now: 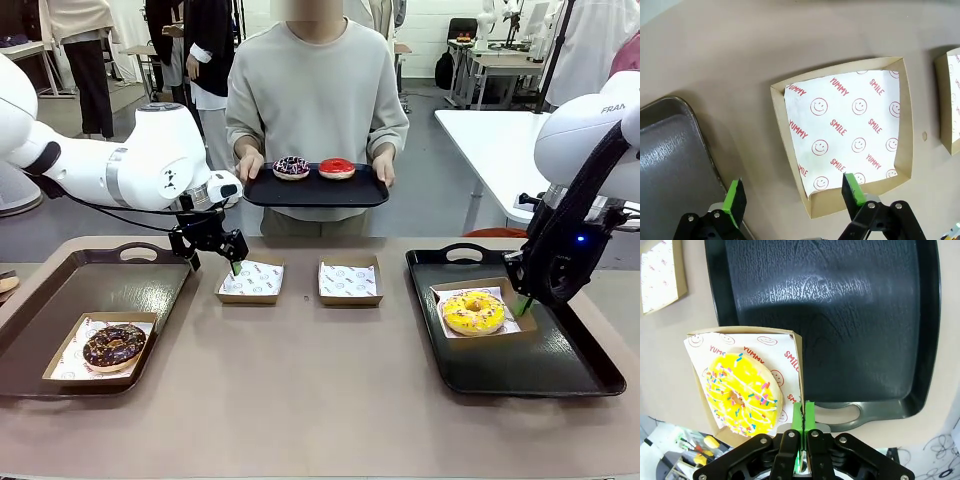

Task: Individually package the donuts and arrange them on the tray.
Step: Place the picked Paper togo box on the Handle tray while simultaneously picking up another Paper togo box from the table with the other hand.

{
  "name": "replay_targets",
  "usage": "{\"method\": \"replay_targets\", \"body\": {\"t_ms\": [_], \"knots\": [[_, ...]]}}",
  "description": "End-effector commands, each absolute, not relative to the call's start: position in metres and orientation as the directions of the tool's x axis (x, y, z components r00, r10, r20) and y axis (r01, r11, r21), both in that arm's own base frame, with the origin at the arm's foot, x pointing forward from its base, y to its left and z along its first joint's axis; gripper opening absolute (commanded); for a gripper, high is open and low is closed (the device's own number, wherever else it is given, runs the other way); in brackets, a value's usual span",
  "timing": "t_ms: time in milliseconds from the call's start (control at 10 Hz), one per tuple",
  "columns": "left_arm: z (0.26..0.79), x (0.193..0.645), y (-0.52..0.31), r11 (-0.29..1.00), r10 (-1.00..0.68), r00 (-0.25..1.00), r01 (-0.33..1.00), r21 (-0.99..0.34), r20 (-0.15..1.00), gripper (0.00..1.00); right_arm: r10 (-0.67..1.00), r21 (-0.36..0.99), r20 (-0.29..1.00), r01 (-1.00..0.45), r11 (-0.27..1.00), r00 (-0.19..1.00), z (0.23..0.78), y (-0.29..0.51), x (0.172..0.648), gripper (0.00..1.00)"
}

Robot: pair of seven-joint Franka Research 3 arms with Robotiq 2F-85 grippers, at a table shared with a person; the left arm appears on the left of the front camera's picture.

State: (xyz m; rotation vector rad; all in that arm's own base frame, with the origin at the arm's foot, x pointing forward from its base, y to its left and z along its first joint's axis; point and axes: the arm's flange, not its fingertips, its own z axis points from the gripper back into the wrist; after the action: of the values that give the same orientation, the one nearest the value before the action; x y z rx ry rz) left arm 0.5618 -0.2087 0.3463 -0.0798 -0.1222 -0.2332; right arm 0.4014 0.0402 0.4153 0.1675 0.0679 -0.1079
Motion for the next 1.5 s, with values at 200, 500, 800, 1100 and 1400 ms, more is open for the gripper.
{"method": "replay_targets", "body": {"t_ms": [200, 500, 800, 1100, 1400], "knots": [[0.349, 0.559, -0.207, 0.969, -0.232, 0.964, 0.241, -0.054, 0.134, 1.00, -0.099, 0.165, -0.073, 0.110, 0.980, 0.992, 0.417, 0.041, 0.400, 0.01], [0.355, 0.560, -0.209, 0.989, -0.143, 0.975, 0.148, -0.016, 0.170, 1.00, -0.108, 0.112, -0.062, 0.114, 0.987, 0.992, 0.408, 0.045, 0.395, 0.01], [0.366, 0.555, -0.210, 0.991, -0.124, 0.984, 0.128, -0.028, 0.127, 1.00, -0.118, 0.080, -0.030, 0.120, 0.990, 0.993, 0.386, 0.041, 0.387, 0.01], [0.360, 0.555, -0.220, 0.991, -0.133, 0.987, 0.135, -0.019, 0.094, 1.00, -0.108, 0.072, 0.008, 0.107, 0.992, 0.994, 0.373, 0.035, 0.383, 0.01], [0.348, 0.563, -0.227, 0.993, -0.111, 0.993, 0.111, -0.026, 0.028, 1.00, -0.095, 0.078, -0.001, 0.095, 0.992, 0.995, 0.361, 0.036, 0.389, 0.01]]}}
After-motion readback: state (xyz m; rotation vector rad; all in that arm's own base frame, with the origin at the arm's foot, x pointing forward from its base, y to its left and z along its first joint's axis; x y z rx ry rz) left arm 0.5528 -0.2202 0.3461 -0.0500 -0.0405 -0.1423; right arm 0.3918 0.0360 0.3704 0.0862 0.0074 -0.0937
